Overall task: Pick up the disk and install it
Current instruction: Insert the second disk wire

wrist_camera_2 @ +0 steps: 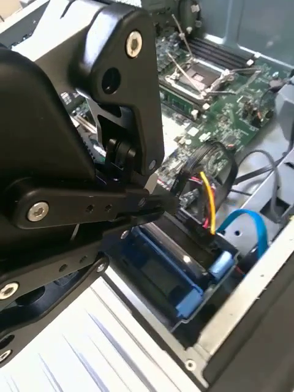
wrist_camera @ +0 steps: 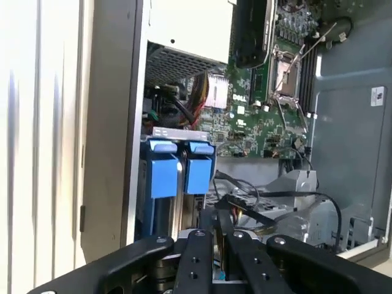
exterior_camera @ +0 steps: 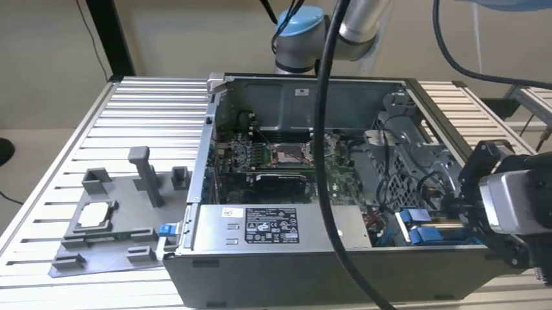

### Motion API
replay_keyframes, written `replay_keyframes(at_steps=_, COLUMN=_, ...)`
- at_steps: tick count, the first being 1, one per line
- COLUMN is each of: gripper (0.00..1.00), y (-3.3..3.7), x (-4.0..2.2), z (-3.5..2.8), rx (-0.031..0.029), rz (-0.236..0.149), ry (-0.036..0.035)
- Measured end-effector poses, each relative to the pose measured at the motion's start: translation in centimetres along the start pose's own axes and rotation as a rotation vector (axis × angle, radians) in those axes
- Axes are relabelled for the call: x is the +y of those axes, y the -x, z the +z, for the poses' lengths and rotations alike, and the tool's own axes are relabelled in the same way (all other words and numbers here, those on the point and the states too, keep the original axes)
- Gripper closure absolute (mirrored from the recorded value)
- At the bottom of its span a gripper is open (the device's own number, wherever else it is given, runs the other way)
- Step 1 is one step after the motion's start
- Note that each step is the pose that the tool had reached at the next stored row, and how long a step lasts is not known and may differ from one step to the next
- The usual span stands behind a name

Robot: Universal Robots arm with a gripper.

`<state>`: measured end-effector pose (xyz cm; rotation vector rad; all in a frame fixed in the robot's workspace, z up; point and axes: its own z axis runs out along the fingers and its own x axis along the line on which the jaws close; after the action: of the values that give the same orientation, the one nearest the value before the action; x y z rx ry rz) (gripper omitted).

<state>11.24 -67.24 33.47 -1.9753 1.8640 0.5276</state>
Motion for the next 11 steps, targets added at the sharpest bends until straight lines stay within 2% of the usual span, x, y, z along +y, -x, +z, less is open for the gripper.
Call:
replay_keyframes(at_steps=2, gripper=1.00, y=0.04, x=0.40, z=0.01, rx=0.0325, rz=0.000, ry=0.0004)
replay_keyframes(at_steps=3, gripper=1.00, y=0.09, x=0.53, z=0.04, rx=0.0479, rz=-0.002, ry=-0.0018)
replay_keyframes(at_steps=4, gripper=1.00, y=0.20, x=0.61, z=0.11, rx=0.0615, rz=-0.005, ry=-0.0069)
replay_keyframes(at_steps=5, gripper=1.00, y=0.39, x=0.64, z=0.21, rx=0.0717, rz=-0.009, ry=-0.0145)
replay_keyframes(at_steps=7, gripper=1.00, y=0.96, x=0.65, z=0.48, rx=0.0803, rz=-0.019, ry=-0.0330)
replay_keyframes(at_steps=8, gripper=1.00, y=1.17, x=0.69, z=0.55, rx=0.0821, rz=-0.023, ry=-0.0385)
replay_keyframes(at_steps=11, gripper=1.00, y=1.29, x=0.54, z=0.61, rx=0.0826, rz=-0.023, ry=-0.0399)
